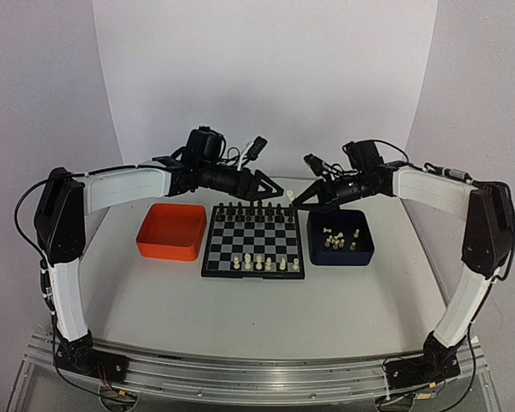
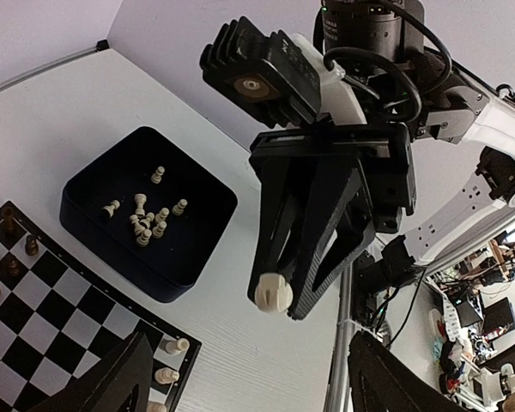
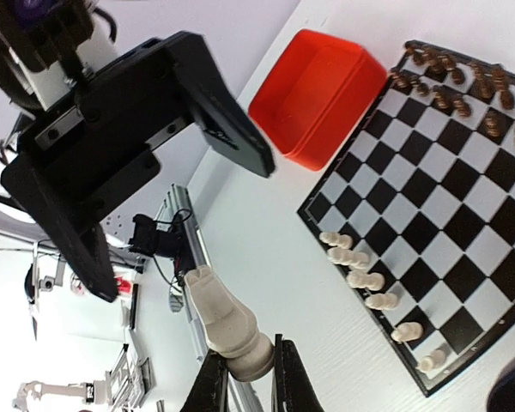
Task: Set up the chess pieces on the board
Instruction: Place the chess piece on the chessboard.
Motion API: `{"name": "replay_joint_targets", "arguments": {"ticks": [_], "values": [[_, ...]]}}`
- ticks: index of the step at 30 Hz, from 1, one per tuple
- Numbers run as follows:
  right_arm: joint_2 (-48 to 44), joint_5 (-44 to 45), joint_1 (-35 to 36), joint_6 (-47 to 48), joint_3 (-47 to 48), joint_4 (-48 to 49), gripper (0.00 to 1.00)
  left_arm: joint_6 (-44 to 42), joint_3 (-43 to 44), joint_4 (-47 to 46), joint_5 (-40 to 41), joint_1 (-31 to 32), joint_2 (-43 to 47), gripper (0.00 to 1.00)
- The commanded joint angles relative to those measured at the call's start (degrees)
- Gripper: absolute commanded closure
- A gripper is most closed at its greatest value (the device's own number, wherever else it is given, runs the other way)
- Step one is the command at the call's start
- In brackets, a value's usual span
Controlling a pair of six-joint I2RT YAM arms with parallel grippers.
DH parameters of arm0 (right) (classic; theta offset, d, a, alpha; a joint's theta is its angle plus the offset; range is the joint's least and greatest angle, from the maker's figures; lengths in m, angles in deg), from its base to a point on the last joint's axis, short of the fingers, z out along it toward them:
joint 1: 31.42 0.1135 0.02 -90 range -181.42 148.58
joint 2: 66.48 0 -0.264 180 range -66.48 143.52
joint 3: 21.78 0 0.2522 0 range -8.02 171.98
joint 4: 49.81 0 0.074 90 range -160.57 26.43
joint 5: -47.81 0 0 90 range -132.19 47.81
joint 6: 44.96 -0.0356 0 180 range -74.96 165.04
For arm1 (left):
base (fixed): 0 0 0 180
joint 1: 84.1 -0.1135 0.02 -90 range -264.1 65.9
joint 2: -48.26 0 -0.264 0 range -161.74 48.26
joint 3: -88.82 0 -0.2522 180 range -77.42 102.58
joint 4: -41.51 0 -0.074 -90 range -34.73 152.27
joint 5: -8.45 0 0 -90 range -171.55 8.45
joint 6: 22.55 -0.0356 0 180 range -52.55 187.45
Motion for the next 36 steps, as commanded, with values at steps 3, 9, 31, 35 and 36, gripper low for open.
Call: {"name": "replay_joint_targets", "arguments": {"ticks": [3, 9, 31, 35, 36], "values": [[-1.85, -4.92, 3.3, -2.27, 1.77, 1.53, 1.0, 4.74, -0.23, -2.57, -5.7, -0.98, 4.32, 0.3], [-2.99, -5.14, 4.28, -3.57, 1.14, 1.65, 1.0, 7.27, -3.55, -4.19, -5.45, -0.28, 6.82, 0.42], [-0.81, -1.83, 5.75, -6.06, 3.62, 2.48, 1.0, 7.68, -4.34, -3.31, -5.91, 1.41, 7.25, 0.63], [-0.56, -1.97, 5.79, -6.47, 3.88, 2.64, 1.0, 7.52, -4.49, -2.95, -5.96, 1.52, 7.26, 0.65], [-0.55, -2.07, 5.87, -6.54, 3.89, 2.68, 1.0, 7.51, -4.5, -2.95, -5.95, 1.54, 7.27, 0.66]]}}
